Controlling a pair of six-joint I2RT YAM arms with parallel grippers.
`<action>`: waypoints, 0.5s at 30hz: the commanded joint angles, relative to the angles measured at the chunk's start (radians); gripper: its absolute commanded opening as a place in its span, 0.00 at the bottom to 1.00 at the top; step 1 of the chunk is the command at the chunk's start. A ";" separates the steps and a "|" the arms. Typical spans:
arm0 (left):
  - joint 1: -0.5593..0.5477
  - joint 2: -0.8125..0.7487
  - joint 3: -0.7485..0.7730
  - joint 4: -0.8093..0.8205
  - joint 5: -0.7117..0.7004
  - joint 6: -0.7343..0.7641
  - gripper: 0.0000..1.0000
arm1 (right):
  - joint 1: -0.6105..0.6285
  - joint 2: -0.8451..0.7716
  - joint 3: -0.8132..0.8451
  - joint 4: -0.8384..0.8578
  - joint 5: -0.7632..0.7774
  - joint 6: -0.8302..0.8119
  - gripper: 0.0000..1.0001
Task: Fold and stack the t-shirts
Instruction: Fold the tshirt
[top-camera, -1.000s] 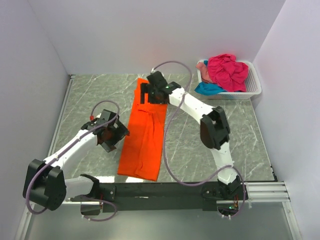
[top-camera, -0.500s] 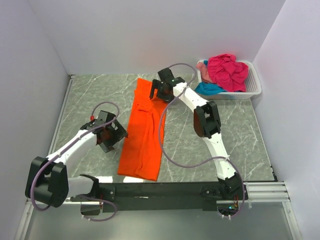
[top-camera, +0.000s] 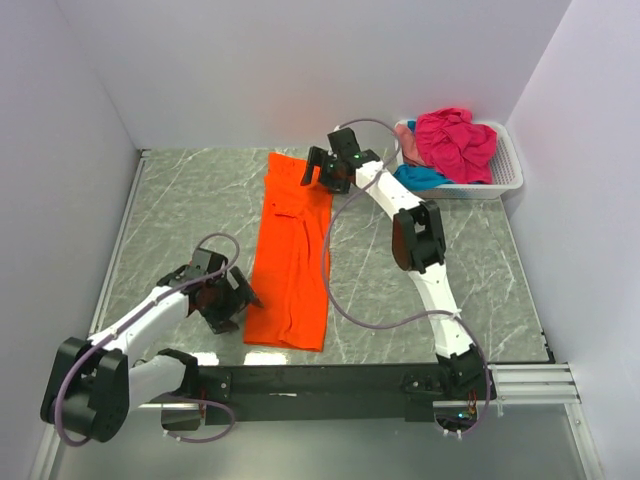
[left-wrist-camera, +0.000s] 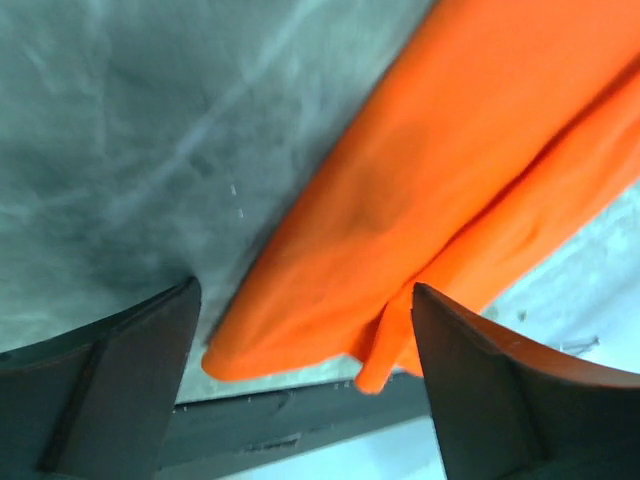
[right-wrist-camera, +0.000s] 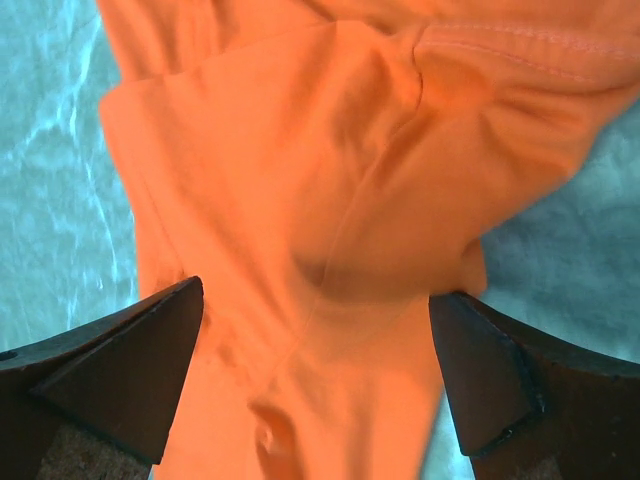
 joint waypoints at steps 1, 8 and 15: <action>-0.015 -0.031 -0.059 -0.015 0.086 0.015 0.91 | -0.001 -0.211 -0.095 0.061 -0.027 -0.066 1.00; -0.067 -0.069 -0.091 -0.177 -0.003 -0.082 0.67 | 0.025 -0.424 -0.305 0.057 0.010 -0.095 1.00; -0.076 -0.098 -0.133 -0.151 -0.035 -0.130 0.39 | 0.060 -0.603 -0.518 0.072 0.042 -0.131 1.00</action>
